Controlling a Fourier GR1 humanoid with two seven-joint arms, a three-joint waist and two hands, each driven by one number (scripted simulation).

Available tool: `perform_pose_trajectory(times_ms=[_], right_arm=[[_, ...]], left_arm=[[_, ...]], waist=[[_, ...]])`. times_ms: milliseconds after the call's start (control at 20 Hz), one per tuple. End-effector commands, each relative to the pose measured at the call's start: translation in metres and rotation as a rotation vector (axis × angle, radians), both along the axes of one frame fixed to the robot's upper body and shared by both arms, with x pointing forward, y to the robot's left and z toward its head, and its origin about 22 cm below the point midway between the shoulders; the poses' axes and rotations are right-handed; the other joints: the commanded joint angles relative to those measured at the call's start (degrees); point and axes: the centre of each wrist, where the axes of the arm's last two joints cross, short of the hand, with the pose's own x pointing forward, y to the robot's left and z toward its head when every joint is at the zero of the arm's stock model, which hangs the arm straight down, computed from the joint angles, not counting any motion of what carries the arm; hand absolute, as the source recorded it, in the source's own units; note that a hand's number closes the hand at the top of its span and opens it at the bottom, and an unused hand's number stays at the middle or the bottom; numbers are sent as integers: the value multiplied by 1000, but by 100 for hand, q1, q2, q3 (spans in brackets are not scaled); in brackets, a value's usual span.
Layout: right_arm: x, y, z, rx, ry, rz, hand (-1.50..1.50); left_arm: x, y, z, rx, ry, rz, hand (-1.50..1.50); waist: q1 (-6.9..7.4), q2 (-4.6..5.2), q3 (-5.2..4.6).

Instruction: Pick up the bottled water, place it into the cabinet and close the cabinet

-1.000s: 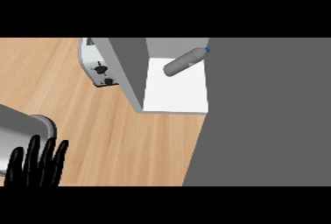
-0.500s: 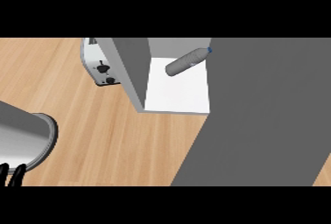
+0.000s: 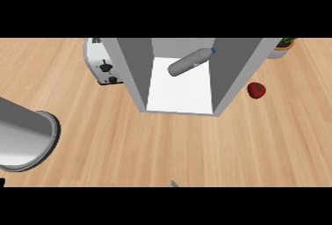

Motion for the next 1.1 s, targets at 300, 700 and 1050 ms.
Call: perform_pose_trajectory(times_ms=[300,700,1050], right_arm=[[36,31,20,228,42,-23,150],[111,34,38,316,96,-67,150],[196,41,60,319,157,-71,150]], left_arm=[[-13,31,13,-29,-21,-19,-150],[-22,52,7,-53,-31,-16,-150],[-31,71,23,-66,-44,14,-150]], waist=[[62,-25,-19],[140,-6,-19],[-25,-20,-7]])
